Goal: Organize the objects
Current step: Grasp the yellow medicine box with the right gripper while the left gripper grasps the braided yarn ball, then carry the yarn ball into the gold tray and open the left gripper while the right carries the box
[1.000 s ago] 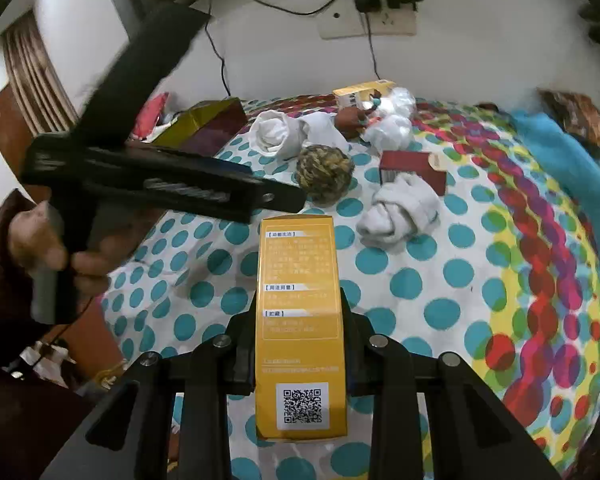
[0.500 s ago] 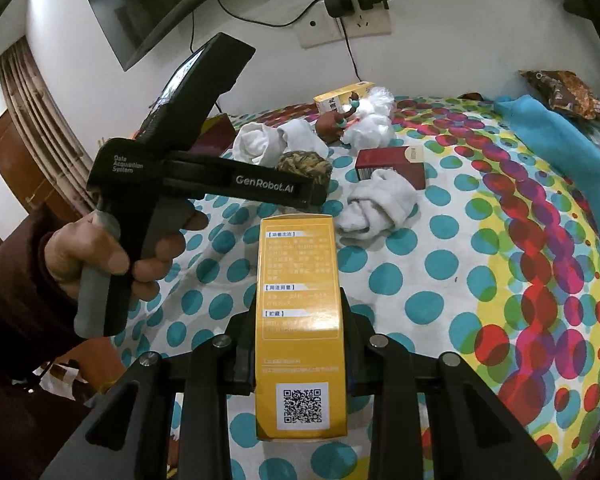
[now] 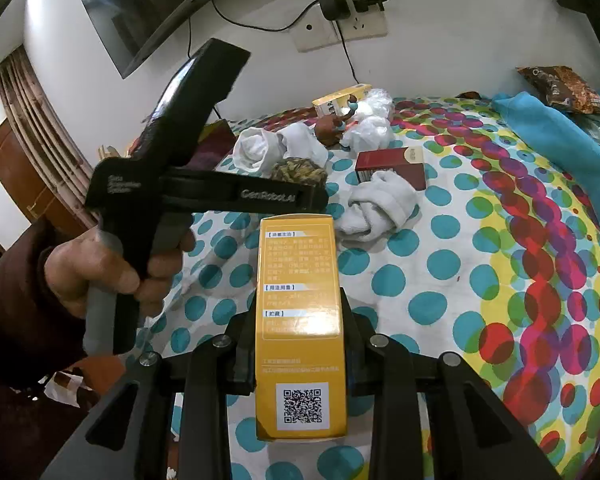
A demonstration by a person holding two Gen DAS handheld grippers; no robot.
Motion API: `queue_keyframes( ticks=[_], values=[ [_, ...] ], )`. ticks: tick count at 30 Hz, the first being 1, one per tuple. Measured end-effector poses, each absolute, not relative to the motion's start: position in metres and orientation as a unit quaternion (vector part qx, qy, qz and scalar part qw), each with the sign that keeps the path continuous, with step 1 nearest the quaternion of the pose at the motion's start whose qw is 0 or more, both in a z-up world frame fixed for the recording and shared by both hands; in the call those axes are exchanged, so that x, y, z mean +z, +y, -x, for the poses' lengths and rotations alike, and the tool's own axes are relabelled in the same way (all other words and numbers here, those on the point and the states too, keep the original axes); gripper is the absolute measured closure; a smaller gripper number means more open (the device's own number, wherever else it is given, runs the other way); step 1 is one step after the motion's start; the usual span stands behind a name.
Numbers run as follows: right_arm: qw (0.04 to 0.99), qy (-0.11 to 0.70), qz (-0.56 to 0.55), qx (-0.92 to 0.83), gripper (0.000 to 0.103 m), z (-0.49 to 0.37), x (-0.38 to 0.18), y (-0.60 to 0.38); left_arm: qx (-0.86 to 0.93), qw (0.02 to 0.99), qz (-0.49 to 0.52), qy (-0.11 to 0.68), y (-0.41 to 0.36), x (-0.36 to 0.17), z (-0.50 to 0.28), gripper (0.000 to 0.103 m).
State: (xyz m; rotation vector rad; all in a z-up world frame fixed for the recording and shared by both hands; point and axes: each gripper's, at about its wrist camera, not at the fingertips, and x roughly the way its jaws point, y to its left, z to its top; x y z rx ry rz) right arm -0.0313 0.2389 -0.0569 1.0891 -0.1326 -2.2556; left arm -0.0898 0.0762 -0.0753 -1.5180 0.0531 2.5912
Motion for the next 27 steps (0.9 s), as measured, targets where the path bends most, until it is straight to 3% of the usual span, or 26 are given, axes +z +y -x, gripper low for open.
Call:
queue_keyframes(
  ticks=[11,20,27],
  values=[
    [0.297,-0.05,-0.402,-0.865,0.075,0.024,-0.045,0.232,0.876,0.027,0.481,0.025,0.03,-0.037,0.038,0.049],
    [0.309,-0.054,-0.389,-0.866,0.075,0.012,-0.03,0.209,0.887,-0.081,0.454,-0.022,-0.088,-0.001,-0.014,0.049],
    [0.327,-0.036,-0.384,-0.863,0.075,0.002,-0.019,0.174,0.876,-0.135,0.46,-0.048,-0.161,-0.009,-0.029,0.049]
  ],
)
